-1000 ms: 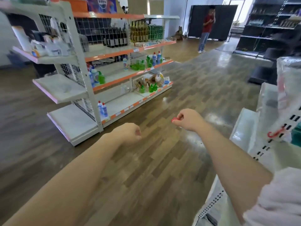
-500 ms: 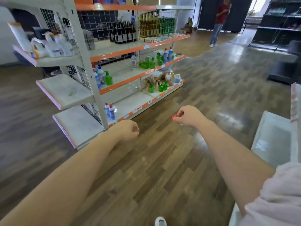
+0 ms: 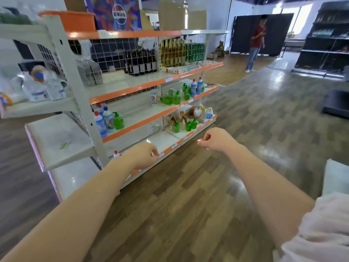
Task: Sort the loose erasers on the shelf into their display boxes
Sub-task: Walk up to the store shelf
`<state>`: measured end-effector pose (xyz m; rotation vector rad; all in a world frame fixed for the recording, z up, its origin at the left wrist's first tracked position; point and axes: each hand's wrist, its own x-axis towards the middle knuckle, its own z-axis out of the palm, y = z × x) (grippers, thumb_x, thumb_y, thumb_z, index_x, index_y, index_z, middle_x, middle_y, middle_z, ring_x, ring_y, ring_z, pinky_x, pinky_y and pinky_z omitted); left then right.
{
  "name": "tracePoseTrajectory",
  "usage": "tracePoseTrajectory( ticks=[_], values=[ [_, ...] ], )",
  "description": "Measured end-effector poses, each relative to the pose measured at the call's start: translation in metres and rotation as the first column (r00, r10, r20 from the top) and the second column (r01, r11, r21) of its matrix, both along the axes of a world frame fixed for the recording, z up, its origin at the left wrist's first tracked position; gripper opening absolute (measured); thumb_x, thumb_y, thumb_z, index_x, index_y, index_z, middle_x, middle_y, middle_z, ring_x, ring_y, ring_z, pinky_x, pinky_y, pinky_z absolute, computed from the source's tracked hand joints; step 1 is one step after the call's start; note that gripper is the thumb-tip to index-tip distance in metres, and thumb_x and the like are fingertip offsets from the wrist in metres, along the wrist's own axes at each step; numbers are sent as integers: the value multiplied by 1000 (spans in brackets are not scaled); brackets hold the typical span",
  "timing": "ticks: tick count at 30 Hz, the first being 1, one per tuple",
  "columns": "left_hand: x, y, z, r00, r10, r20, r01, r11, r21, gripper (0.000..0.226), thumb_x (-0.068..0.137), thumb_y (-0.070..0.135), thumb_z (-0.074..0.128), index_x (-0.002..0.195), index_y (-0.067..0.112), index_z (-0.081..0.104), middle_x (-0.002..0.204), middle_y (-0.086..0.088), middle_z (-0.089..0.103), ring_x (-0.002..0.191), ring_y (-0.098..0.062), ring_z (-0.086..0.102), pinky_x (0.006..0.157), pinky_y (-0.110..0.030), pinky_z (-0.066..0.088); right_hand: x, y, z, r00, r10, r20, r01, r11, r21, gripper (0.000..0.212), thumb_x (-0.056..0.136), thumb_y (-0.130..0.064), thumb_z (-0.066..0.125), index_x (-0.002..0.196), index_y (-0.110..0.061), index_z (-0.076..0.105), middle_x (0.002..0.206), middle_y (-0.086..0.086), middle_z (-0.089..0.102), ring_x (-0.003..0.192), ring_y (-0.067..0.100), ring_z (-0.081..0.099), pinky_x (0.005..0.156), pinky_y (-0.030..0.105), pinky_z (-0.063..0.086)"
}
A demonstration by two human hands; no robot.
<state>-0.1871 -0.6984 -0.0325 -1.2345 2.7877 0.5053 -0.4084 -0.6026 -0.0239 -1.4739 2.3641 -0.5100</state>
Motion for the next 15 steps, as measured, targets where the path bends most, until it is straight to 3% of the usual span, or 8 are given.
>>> tracePoseTrajectory(
  ticks=[6,9,12,15],
  values=[
    [-60,-74,-14,998,-52,48,53,998,-21,25,95,28,47,114,20,61,116,2,61,102,-12,56,88,-25,44,-55,-71,-6,1000,-7,-13,7,1000,-14,30,88,-32,59,75,-6,54,102,26,65,71,19,48,55,23,38],
    [-89,-118,-18,997,-65,43,65,998,0,25,95,27,46,115,19,60,117,1,60,104,-13,56,90,-27,44,-82,-111,-13,1000,-20,-13,20,1000,-2,37,88,-32,59,79,4,59,87,27,61,71,20,47,59,27,40],
    [-118,-172,-17,996,-85,42,85,996,-3,26,96,26,46,116,19,60,119,2,59,101,-12,54,87,-25,42,-112,-159,-16,999,-30,-36,30,999,14,30,88,-34,59,72,-10,52,75,12,53,69,18,48,64,29,42],
    [-151,-231,-14,994,-112,8,112,993,-23,25,95,26,47,114,18,62,117,2,60,93,-7,51,84,-21,41,-145,-215,-14,997,-60,-38,61,998,7,30,86,-35,61,70,-12,50,75,11,54,70,18,50,65,30,42]
  ],
)
